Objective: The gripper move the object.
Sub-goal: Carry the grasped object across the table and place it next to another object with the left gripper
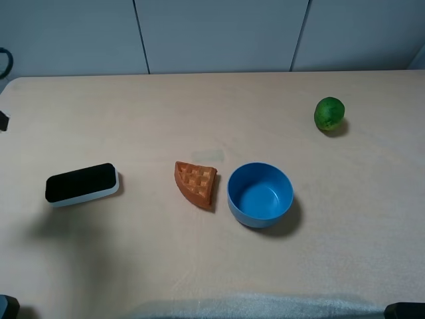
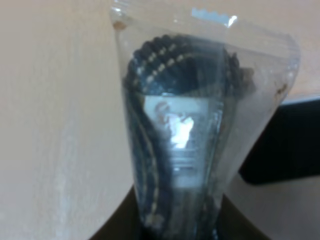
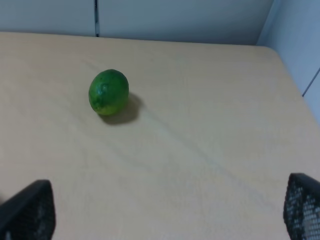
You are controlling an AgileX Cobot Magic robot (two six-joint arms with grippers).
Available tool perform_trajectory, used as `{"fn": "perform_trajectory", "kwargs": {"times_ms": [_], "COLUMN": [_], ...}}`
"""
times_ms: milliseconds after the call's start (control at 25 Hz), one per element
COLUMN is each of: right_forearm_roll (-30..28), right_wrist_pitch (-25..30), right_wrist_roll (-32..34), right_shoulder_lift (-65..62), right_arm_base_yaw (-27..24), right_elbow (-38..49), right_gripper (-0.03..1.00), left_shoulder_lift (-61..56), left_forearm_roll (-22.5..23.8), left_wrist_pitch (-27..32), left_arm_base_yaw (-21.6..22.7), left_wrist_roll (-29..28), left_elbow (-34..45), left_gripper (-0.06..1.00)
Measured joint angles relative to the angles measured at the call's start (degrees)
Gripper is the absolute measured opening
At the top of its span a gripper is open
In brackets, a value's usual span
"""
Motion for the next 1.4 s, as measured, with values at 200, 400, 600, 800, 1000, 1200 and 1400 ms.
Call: {"fn": "perform_trajectory", "kwargs": {"times_ms": [200, 400, 600, 800, 1000, 1200, 1400], "right_forearm_roll": [0.0, 0.0, 0.0, 0.0, 0.0, 0.0, 0.0], "right_wrist_pitch": [0.0, 0.0, 0.0, 0.0, 0.0, 0.0, 0.0], "right_wrist_roll": [0.0, 0.0, 0.0, 0.0, 0.0, 0.0, 0.0], "right_shoulder_lift": [0.0, 0.0, 0.0, 0.0, 0.0, 0.0, 0.0], "right_arm_base_yaw": [0.0, 0.0, 0.0, 0.0, 0.0, 0.0, 0.0], "right_elbow": [0.0, 0.0, 0.0, 0.0, 0.0, 0.0, 0.0], "right_gripper": [0.69, 0.69, 0.69, 0.69, 0.69, 0.69, 0.69], "left_shoulder_lift": [9.3, 18.7, 27.5, 36.1, 40.7, 40.7, 40.7], "left_forearm_roll": [0.1, 0.1, 2.3, 7.2, 10.0, 10.3, 10.5], "left_wrist_pitch": [-6.2, -10.6, -11.8, -10.5, -9.6, -9.5, -9.1], "left_arm_base_yaw": [0.0, 0.0, -1.8, -6.4, -10.7, -11.3, -12.7], "left_wrist_roll": [-0.3, -0.1, 0.8, 0.9, 0.9, 0.9, 1.9], "left_elbow": [-2.3, -5.6, -10.3, -15.4, -18.8, -19.8, -19.8], "left_gripper": [0.25, 0.25, 0.25, 0.25, 0.25, 0.25, 0.25]}}
